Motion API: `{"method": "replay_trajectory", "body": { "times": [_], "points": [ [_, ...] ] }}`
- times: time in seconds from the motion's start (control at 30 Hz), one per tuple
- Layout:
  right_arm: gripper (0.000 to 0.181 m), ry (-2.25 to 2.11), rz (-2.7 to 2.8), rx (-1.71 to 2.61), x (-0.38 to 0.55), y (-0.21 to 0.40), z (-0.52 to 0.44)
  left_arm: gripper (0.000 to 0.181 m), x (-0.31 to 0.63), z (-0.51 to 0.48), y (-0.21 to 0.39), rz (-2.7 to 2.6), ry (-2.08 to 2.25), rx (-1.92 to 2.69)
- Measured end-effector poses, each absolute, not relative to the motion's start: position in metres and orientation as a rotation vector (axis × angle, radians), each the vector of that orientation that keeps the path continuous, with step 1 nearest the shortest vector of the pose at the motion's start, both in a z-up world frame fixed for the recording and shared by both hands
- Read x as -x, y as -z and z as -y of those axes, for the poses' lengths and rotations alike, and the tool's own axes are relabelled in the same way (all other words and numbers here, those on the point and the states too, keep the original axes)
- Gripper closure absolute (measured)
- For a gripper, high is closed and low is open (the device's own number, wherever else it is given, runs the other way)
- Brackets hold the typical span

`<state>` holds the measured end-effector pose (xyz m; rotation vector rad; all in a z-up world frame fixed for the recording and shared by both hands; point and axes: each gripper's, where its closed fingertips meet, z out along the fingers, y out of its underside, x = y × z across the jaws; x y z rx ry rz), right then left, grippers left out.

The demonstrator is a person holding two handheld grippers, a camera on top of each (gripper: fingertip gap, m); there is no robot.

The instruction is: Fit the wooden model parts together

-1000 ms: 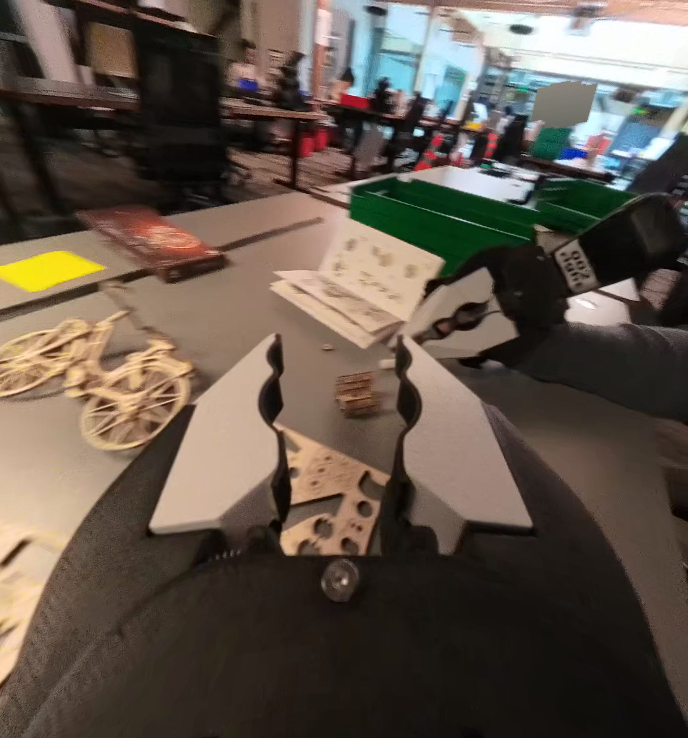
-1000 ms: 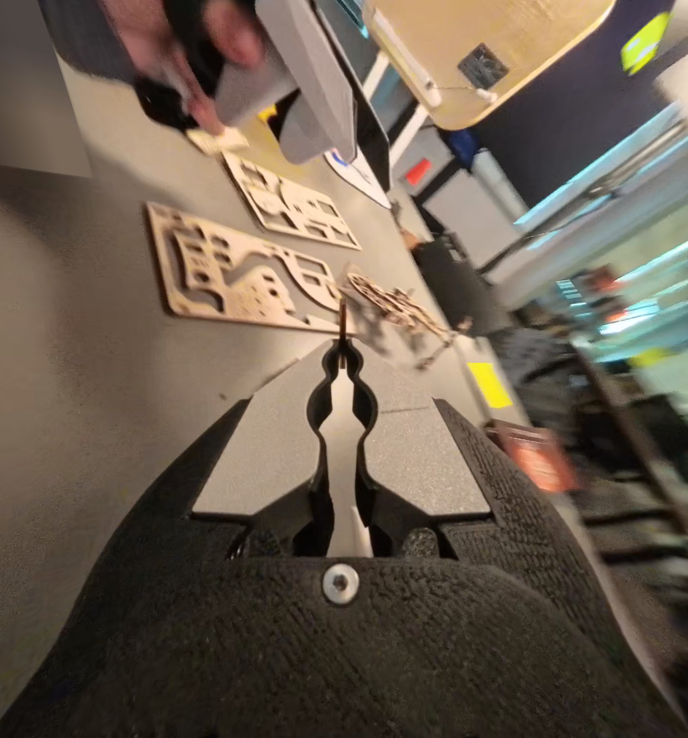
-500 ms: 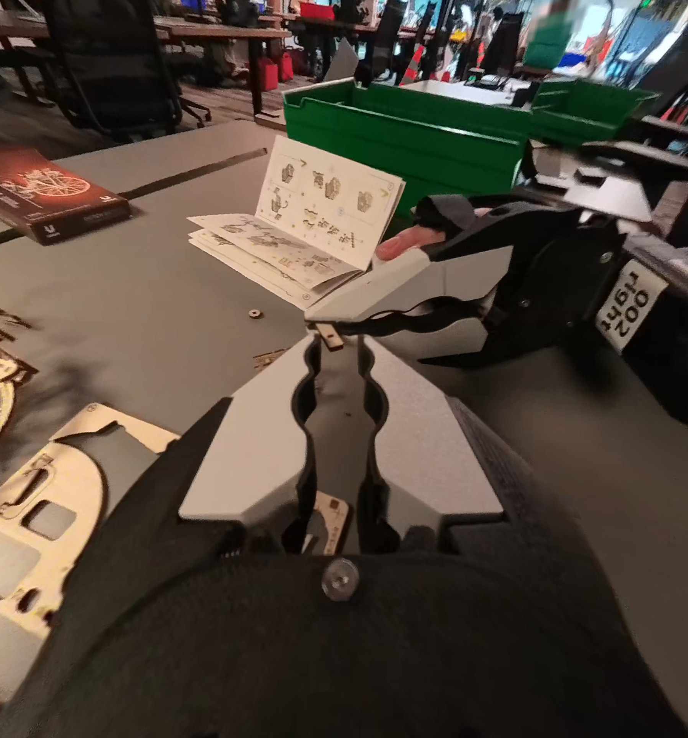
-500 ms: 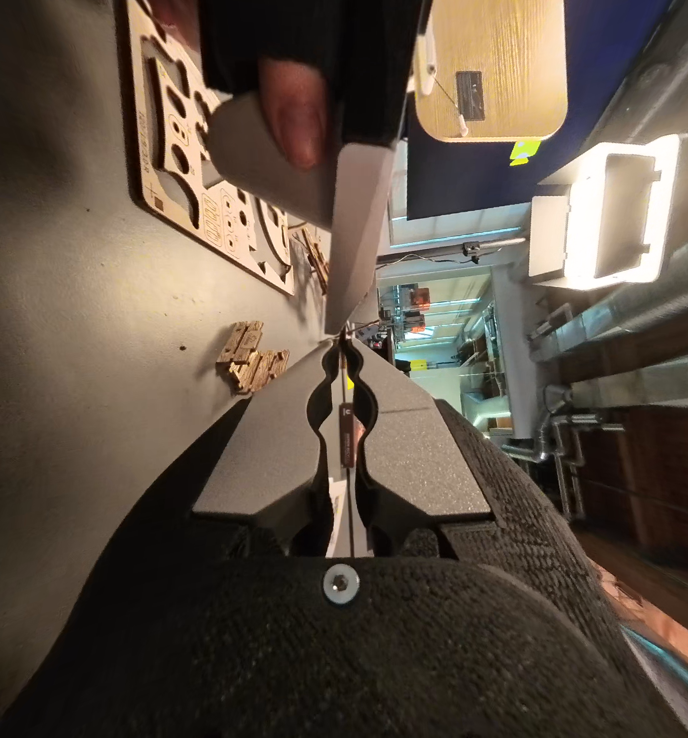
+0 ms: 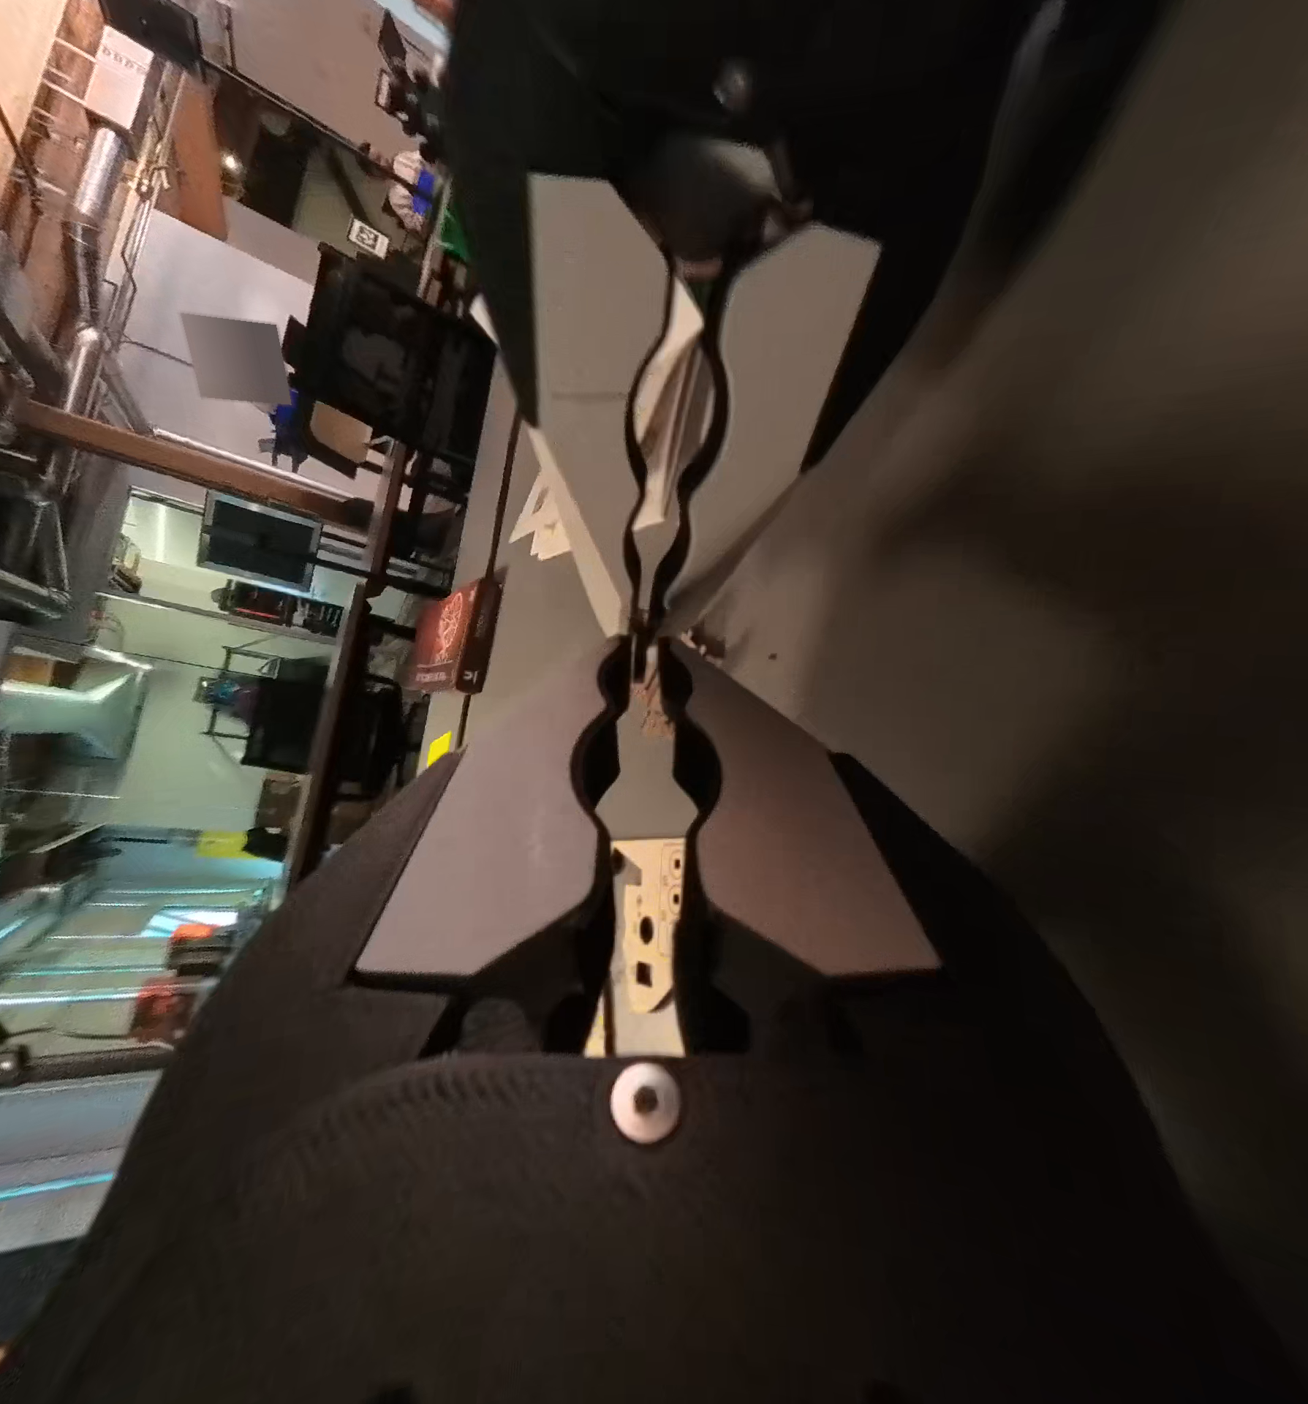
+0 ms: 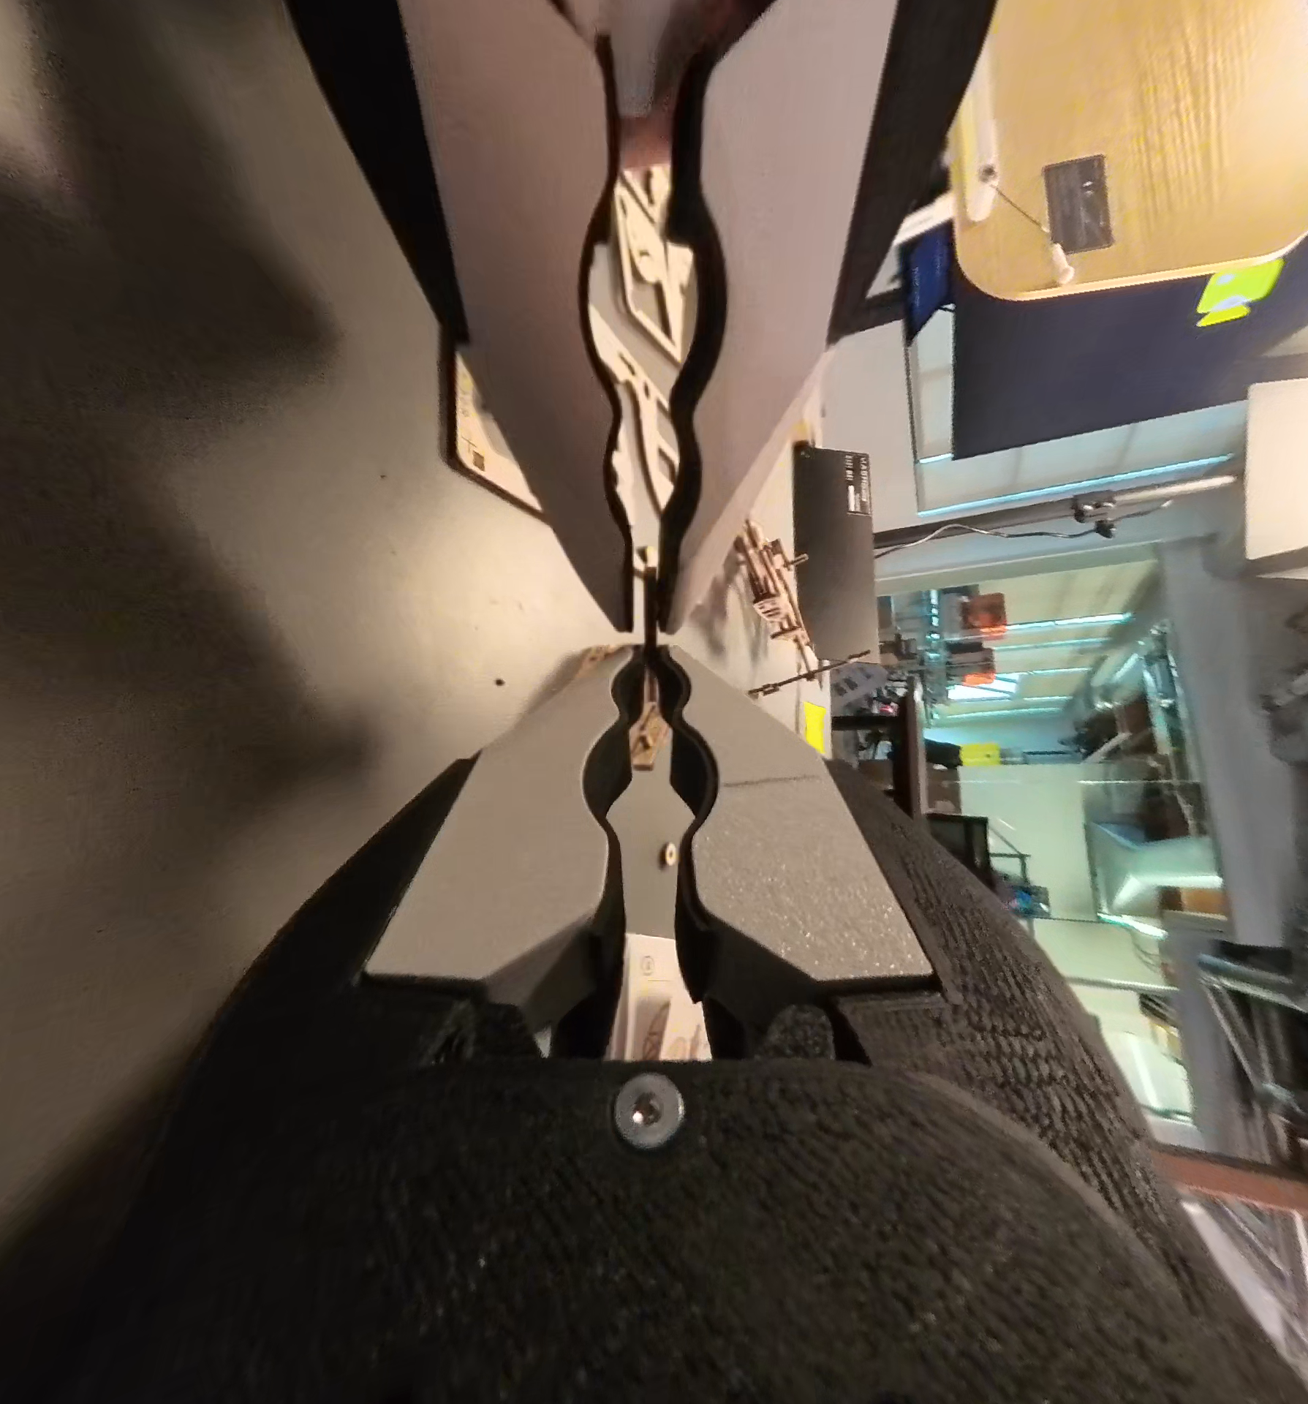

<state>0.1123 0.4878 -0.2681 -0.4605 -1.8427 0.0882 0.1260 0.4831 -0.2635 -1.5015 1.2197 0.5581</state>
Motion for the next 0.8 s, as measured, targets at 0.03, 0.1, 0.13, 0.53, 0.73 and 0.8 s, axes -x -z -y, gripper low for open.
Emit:
{"method": "replay_trajectory", "body": {
  "times": [0.03,0.1,0.13,0.53,0.73,0.8],
  "points": [
    [0.18,-0.1,1.86,0.465,-0.113,0.27,-0.487,0.179,-0.126,-0.483,0.266,-1.238,-0.579,1.5],
    [0.181,-0.121,1.883,0.475,-0.113,0.274,-0.486,0.18,-0.127,-0.482,0.269,-1.261,-0.582,1.5],
    [0.18,-0.128,1.892,0.478,-0.113,0.275,-0.485,0.18,-0.126,-0.481,0.269,-1.265,-0.57,1.513],
    [0.155,-0.923,1.78,1.078,-0.135,0.243,-0.507,0.18,-0.121,-0.474,0.239,-0.714,0.506,1.74],
    [0.157,-1.229,1.783,1.153,-0.136,0.238,-0.487,0.18,-0.12,-0.469,0.229,-0.556,0.872,1.73],
    [0.161,-1.303,1.78,1.13,-0.133,0.234,-0.476,0.18,-0.126,-0.463,0.23,-0.579,0.955,1.727]
  ]
}}
